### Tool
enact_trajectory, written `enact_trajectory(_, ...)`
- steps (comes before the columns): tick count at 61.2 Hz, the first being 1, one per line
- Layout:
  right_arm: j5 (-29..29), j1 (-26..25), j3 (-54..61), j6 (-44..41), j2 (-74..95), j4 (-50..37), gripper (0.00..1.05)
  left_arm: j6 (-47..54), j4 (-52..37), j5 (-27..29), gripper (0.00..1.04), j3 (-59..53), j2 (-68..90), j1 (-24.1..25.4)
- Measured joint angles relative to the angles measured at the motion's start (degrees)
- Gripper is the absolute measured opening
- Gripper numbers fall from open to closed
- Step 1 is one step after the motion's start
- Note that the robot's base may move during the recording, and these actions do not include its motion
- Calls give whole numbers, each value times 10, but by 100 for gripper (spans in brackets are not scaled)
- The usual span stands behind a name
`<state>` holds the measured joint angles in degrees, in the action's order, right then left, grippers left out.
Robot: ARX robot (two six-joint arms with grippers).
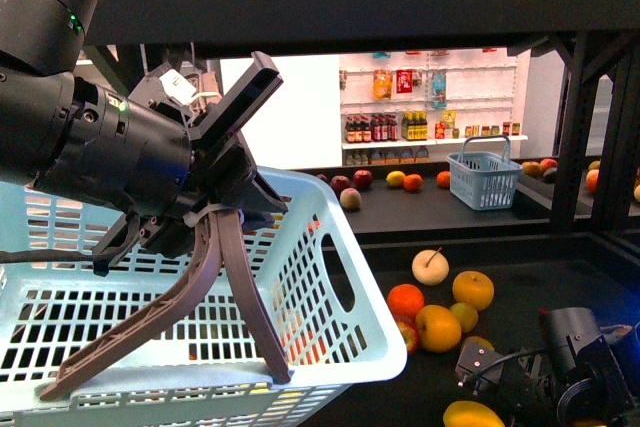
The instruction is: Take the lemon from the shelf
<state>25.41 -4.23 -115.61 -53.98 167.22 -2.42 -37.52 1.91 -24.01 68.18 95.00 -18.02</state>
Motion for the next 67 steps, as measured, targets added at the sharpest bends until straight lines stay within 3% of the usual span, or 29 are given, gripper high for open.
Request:
enact_trajectory(22, -1, 5, -24, 6, 12, 64, 96, 0, 0, 0, 14, 0, 0, 0)
enact_trajectory(40, -2, 6, 36, 54, -12, -21, 60, 0, 0, 0, 14, 0, 0, 0)
enact_trajectory(45, -1, 5, 79, 93, -43, -80, 54, 0, 0, 0, 14, 0, 0, 0)
enact_trajectory(61, -25, -4, 218, 266, -228, -250, 52, 0, 0, 0, 14, 0, 0, 0)
enact_trajectory(67, 11, -9, 292, 374, -351, -281, 51, 0, 0, 0, 14, 0, 0, 0)
